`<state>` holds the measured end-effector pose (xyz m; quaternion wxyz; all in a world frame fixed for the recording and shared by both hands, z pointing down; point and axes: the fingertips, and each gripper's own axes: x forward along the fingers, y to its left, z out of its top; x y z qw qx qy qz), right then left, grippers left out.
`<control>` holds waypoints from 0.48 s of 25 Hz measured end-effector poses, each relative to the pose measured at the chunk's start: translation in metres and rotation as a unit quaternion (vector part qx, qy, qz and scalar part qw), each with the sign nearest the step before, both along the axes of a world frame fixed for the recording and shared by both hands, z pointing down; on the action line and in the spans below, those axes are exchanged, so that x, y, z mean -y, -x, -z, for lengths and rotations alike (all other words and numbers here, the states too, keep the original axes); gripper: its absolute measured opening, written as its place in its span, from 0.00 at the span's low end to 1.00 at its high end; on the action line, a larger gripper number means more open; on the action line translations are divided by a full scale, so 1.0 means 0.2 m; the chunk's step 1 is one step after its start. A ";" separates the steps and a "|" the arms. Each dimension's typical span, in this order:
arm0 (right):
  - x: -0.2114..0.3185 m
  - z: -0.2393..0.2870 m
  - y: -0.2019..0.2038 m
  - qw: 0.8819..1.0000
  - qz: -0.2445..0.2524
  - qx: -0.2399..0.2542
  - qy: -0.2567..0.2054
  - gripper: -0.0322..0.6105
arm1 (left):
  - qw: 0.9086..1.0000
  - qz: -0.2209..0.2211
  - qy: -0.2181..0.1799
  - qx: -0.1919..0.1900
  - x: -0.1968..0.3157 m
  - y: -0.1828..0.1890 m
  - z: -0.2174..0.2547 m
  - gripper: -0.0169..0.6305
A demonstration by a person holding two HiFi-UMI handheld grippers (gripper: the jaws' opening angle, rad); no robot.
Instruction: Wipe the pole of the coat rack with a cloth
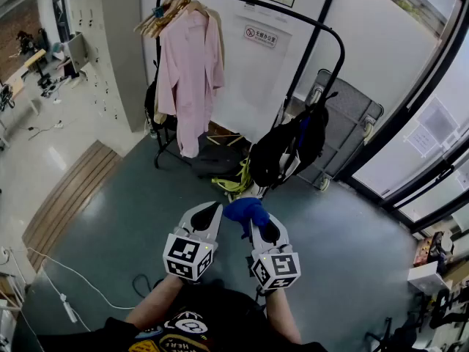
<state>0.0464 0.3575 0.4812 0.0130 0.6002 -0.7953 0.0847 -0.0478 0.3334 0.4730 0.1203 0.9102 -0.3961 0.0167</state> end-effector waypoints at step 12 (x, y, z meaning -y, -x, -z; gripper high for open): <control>0.05 -0.02 -0.01 1.000 0.008 0.002 0.003 0.15 | 1.000 -0.010 -0.007 0.020 0.02 -0.04 -0.01 0.03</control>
